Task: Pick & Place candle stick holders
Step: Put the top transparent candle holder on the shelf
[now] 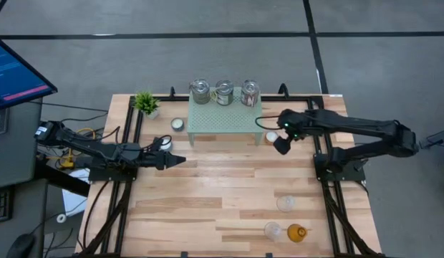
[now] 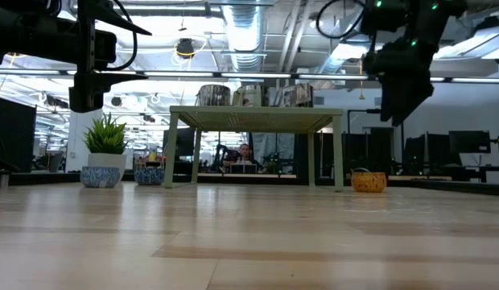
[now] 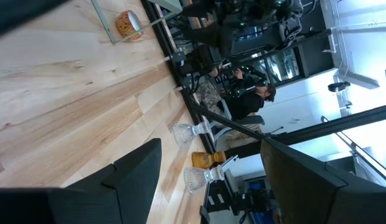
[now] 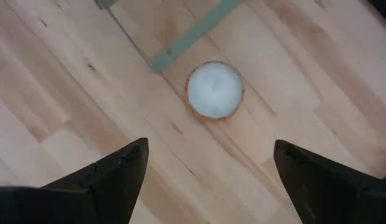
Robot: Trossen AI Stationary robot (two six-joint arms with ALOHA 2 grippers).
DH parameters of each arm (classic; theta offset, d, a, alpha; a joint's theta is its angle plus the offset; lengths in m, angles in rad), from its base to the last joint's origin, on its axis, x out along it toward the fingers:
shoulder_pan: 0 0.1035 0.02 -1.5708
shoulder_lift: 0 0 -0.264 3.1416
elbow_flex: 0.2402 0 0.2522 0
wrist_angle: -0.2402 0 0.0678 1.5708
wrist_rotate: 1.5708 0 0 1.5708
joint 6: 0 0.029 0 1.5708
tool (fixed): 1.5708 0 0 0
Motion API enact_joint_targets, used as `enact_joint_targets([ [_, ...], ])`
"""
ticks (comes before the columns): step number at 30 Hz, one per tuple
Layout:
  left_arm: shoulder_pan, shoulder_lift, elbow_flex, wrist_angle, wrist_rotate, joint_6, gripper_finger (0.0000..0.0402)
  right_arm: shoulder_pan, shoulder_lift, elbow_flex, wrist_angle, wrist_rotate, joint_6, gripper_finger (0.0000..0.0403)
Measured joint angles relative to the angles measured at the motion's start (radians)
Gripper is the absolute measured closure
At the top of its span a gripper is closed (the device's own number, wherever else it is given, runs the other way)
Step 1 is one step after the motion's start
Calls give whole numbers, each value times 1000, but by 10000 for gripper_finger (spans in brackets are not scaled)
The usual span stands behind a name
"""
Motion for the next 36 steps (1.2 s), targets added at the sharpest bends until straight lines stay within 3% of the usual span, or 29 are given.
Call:
enact_joint_targets([
  [8,0,0,0,0,0,0,126,44,-16,-13,-48,-107,14,67],
  [12,0,0,0,0,0,0,126,75,-28,-13,-54,-62,34,67],
  [18,0,1,0,0,0,19,126,-5,55,-13,47,-28,-58,66],
  [24,0,1,0,1,0,18,126,-51,110,-13,-13,-194,-80,54],
  [30,0,1,0,4,0,19,126,112,36,-13,-124,-375,111,41],
  [36,0,2,0,4,0,19,126,404,-49,-12,-103,-417,479,38],
])
